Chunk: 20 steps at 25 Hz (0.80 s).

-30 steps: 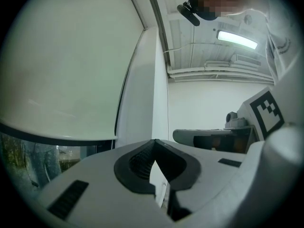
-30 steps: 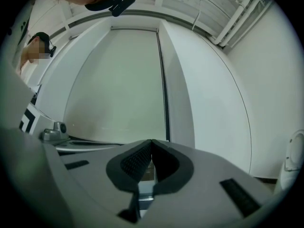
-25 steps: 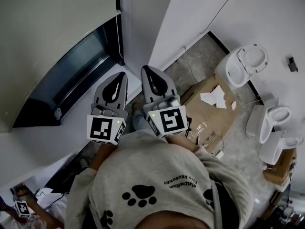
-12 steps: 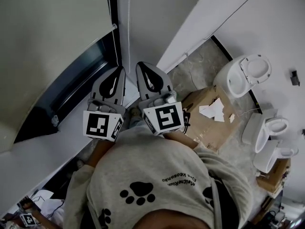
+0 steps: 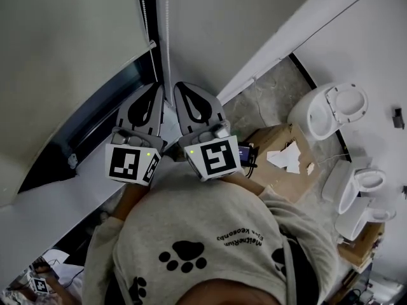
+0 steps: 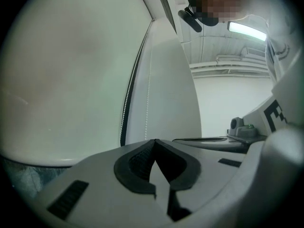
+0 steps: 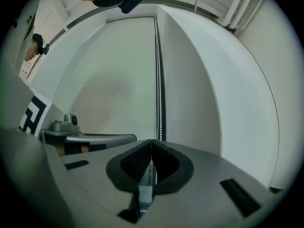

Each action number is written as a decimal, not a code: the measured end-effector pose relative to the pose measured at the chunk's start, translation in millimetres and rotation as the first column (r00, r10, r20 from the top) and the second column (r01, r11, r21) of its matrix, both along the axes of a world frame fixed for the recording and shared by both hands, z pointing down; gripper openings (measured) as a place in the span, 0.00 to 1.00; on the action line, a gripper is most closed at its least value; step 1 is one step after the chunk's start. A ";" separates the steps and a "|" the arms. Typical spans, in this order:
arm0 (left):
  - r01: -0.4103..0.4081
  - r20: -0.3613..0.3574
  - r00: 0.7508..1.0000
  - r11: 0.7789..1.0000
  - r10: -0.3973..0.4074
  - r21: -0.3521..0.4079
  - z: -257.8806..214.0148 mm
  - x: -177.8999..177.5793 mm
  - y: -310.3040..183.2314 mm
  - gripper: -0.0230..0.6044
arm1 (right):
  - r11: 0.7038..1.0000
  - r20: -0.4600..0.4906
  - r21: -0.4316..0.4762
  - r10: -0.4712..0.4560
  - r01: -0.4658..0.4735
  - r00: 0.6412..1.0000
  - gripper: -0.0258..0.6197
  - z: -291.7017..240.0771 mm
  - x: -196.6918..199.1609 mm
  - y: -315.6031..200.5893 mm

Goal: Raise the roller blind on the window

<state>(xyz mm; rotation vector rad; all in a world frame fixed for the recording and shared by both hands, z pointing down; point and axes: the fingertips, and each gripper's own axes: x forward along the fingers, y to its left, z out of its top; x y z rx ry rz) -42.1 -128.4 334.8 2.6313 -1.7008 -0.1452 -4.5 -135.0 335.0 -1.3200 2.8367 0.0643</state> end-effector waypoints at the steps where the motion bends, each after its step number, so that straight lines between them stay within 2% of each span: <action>1: -0.003 0.002 1.000 1.000 0.003 0.000 -0.5 -1.0 -2.5 0.05 | 1.000 0.003 0.003 -0.003 0.003 1.000 0.05 -0.5 -2.2 -0.8; 7: -0.049 0.026 0.998 0.999 0.049 -0.014 -6.1 -4.6 -18.1 0.05 | 1.000 0.011 0.003 0.012 -0.012 1.000 0.05 -5.3 -11.4 -9.5; 15: -0.157 0.060 0.985 0.986 0.160 -0.049 -12.0 -2.6 -42.1 0.06 | 0.997 0.017 -0.002 0.083 -0.083 0.996 0.05 -15.6 -14.2 -22.9; 16: -0.170 0.062 0.983 0.984 0.173 -0.051 -11.5 -2.1 -45.2 0.10 | 0.996 0.016 -0.004 0.094 -0.093 0.995 0.05 -15.2 -13.7 -24.3; 17: -0.185 0.066 0.980 0.981 0.188 -0.054 -10.8 -1.1 -48.3 0.23 | 0.994 0.017 -0.007 0.105 -0.105 0.994 0.05 -14.4 -13.2 -25.6; 20: -0.221 0.072 0.972 0.974 0.225 -0.053 -7.6 1.3 -56.2 0.25 | 0.991 0.019 -0.012 0.137 -0.137 0.990 0.05 -9.6 -11.5 -27.3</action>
